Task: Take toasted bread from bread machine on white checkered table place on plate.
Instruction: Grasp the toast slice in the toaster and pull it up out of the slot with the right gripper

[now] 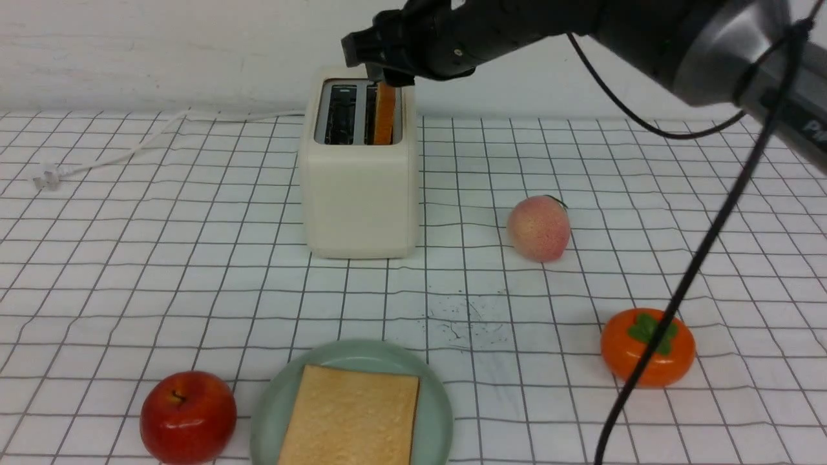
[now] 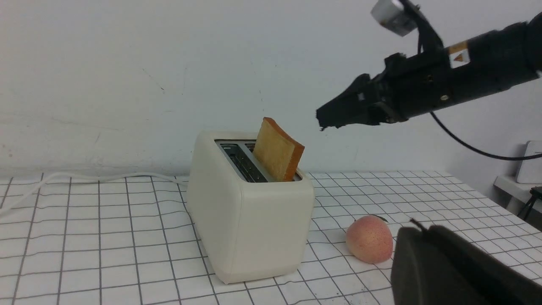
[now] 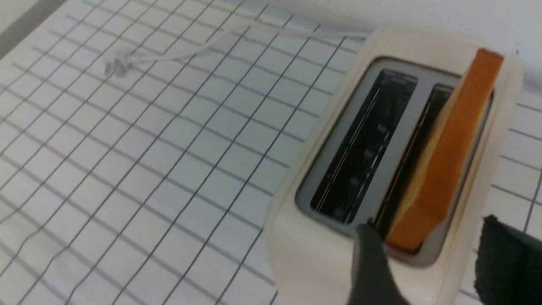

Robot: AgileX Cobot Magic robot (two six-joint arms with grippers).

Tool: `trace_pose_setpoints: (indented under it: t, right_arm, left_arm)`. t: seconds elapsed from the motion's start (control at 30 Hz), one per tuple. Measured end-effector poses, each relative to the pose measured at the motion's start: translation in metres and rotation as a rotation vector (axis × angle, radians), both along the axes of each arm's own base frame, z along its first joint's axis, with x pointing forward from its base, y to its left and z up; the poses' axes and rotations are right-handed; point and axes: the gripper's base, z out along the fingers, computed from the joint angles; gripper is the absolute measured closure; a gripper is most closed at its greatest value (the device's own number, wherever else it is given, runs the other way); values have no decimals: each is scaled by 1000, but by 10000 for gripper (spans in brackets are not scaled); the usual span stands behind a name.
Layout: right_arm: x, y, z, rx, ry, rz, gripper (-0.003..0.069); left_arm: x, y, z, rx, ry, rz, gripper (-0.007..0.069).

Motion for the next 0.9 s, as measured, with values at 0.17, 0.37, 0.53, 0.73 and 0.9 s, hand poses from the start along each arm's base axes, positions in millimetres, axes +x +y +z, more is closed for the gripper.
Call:
trace_pose_setpoints:
  t: [0.17, 0.37, 0.53, 0.73, 0.9]
  right_arm:
    - [32, -6, -32, 53, 13, -76, 167]
    - [49, 2, -59, 120, 3, -96, 172]
    - [49, 4, -58, 149, 2, -96, 191]
    - [41, 0, -42, 142, 15, -92, 195]
    - [38, -1, -36, 149, 4, -92, 195]
  left_arm:
    - [0, 0, -1, -7, 12, -5, 638]
    - [0, -1, -2, -5, 22, -8, 638]
    - [0, -1, -2, -4, 24, -8, 638]
    - [0, -1, -3, 2, 39, -12, 638]
    - [0, -1, -4, 3, 41, -12, 638]
